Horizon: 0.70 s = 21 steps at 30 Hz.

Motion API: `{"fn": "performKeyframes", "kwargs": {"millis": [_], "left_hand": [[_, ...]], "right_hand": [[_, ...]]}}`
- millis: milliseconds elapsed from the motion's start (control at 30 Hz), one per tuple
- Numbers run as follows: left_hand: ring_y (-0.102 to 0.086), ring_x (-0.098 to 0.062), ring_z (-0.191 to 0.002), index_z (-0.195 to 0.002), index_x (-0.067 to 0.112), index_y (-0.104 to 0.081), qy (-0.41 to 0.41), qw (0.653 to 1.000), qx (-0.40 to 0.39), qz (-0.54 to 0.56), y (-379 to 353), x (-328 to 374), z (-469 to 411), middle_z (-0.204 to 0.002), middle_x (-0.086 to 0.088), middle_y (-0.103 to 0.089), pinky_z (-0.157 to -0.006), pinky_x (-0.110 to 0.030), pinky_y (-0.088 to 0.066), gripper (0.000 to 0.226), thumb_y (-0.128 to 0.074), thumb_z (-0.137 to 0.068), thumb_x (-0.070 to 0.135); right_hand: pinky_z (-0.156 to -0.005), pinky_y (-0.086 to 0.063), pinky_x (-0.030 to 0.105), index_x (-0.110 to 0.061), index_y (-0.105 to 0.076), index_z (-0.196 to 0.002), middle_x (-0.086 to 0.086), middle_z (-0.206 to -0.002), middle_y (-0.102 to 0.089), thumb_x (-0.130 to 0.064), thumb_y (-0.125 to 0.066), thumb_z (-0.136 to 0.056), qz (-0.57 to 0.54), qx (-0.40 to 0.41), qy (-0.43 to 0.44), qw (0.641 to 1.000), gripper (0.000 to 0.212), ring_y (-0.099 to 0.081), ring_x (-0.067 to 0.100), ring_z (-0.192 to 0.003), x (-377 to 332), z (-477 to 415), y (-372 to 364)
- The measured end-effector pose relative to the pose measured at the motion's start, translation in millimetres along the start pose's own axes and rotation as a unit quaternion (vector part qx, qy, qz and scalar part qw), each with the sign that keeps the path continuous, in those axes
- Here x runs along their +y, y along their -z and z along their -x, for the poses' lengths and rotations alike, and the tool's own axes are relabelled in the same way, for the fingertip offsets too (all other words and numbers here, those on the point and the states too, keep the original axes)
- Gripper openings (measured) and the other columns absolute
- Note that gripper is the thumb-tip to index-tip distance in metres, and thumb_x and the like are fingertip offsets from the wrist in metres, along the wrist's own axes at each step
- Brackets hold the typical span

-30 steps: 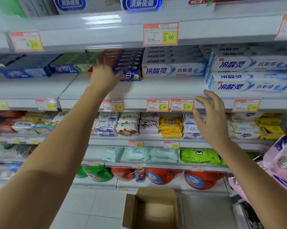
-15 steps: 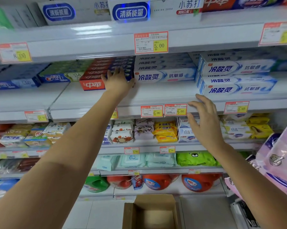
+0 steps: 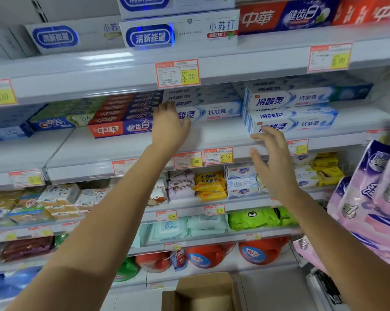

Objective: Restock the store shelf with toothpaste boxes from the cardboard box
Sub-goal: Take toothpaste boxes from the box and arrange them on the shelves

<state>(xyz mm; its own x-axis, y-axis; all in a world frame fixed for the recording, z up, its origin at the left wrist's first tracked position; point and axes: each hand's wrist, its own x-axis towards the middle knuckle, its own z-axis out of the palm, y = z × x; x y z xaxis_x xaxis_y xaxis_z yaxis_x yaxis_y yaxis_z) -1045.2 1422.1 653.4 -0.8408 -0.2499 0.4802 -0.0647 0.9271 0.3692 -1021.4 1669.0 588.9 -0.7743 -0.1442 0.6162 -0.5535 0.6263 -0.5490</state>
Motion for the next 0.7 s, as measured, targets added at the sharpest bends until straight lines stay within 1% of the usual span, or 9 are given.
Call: {"fn": "performKeyframes", "kwargs": {"millis": [100,200,267,300,400,467,533,600,700], "left_hand": [[-0.046,-0.029,-0.126,-0.140,0.005,-0.039,-0.021,0.986,-0.089,0.139,-6,46,16,-0.139,-0.016,-0.046,-0.102,-0.031,-0.036,0.055,-0.056,-0.092,0.026],[-0.042,-0.026,-0.132,-0.146,0.008,-0.030,-0.007,0.959,-0.197,0.203,-18,80,19,-0.148,-0.013,-0.039,-0.105,-0.032,-0.036,0.068,-0.059,-0.091,0.034],[-0.040,-0.027,-0.134,-0.147,0.007,-0.025,-0.001,0.944,-0.255,0.207,-28,97,18,-0.149,-0.013,-0.036,-0.107,-0.035,-0.035,0.075,-0.060,-0.090,0.040],[-0.042,-0.027,-0.131,-0.146,0.006,-0.028,-0.001,0.940,-0.277,0.198,-32,106,18,-0.147,-0.014,-0.039,-0.104,-0.035,-0.037,0.074,-0.060,-0.089,0.043],[-0.055,-0.017,-0.090,-0.118,0.012,-0.048,-0.007,0.937,-0.298,0.180,-41,127,16,-0.101,-0.009,-0.057,-0.071,-0.028,-0.042,0.041,-0.058,-0.091,0.042],[-0.055,-0.021,-0.089,-0.131,0.004,-0.040,-0.002,0.934,-0.297,0.200,-45,139,13,-0.098,-0.008,-0.057,-0.062,-0.028,-0.038,0.055,-0.057,-0.092,0.039],[-0.059,-0.028,-0.102,-0.141,-0.006,-0.026,0.022,0.931,-0.290,0.219,-49,148,9,-0.109,-0.014,-0.062,-0.062,-0.027,-0.040,0.072,-0.057,-0.092,0.037],[-0.055,-0.031,-0.114,-0.142,-0.009,-0.021,0.056,0.930,-0.272,0.240,-54,155,7,-0.126,-0.017,-0.057,-0.076,-0.030,-0.045,0.074,-0.058,-0.092,0.032],[-0.051,-0.033,-0.120,-0.142,-0.006,-0.019,0.095,0.923,-0.251,0.278,-57,161,4,-0.134,-0.019,-0.051,-0.093,-0.036,-0.043,0.070,-0.057,-0.093,0.024]], "right_hand": [[-0.101,-0.024,0.004,-0.006,-0.054,-0.124,0.012,-0.136,-0.042,-0.008,-0.057,-0.090,-0.022,0.125,-0.048,0.991,0.034,-0.042,0.013,-0.123,13,-18,29],[-0.100,-0.035,0.018,-0.006,-0.044,-0.132,0.014,-0.136,-0.041,-0.007,-0.053,-0.090,-0.048,0.197,-0.171,0.964,0.043,-0.046,0.019,-0.118,47,-49,62],[-0.097,-0.042,0.035,-0.008,-0.037,-0.139,0.013,-0.140,-0.040,-0.013,-0.049,-0.092,-0.088,0.172,-0.287,0.938,0.049,-0.050,0.026,-0.117,72,-67,81],[-0.093,-0.041,0.034,-0.007,-0.037,-0.139,0.013,-0.139,-0.042,-0.016,-0.046,-0.094,-0.097,0.144,-0.333,0.927,0.047,-0.050,0.027,-0.117,80,-75,88],[-0.071,-0.030,0.030,0.001,-0.048,-0.107,0.021,-0.111,-0.049,-0.014,-0.034,-0.099,-0.052,0.034,-0.385,0.921,0.023,-0.049,0.031,-0.115,85,-96,105],[-0.069,-0.031,0.033,-0.003,-0.044,-0.095,0.023,-0.095,-0.048,-0.017,-0.031,-0.101,-0.039,-0.004,-0.387,0.921,0.021,-0.050,0.032,-0.108,77,-110,112],[-0.073,-0.038,0.030,-0.005,-0.047,-0.097,0.017,-0.096,-0.052,-0.025,-0.036,-0.100,-0.074,-0.010,-0.392,0.917,0.023,-0.050,0.026,-0.098,72,-120,116],[-0.087,-0.049,0.036,-0.009,-0.054,-0.104,0.011,-0.106,-0.061,-0.033,-0.047,-0.094,-0.166,0.005,-0.418,0.893,0.027,-0.059,0.025,-0.097,76,-125,115],[-0.083,-0.053,0.041,-0.012,-0.057,-0.094,0.009,-0.090,-0.065,-0.026,-0.051,-0.096,-0.276,0.005,-0.426,0.862,0.014,-0.064,0.023,-0.081,77,-122,114]]}}
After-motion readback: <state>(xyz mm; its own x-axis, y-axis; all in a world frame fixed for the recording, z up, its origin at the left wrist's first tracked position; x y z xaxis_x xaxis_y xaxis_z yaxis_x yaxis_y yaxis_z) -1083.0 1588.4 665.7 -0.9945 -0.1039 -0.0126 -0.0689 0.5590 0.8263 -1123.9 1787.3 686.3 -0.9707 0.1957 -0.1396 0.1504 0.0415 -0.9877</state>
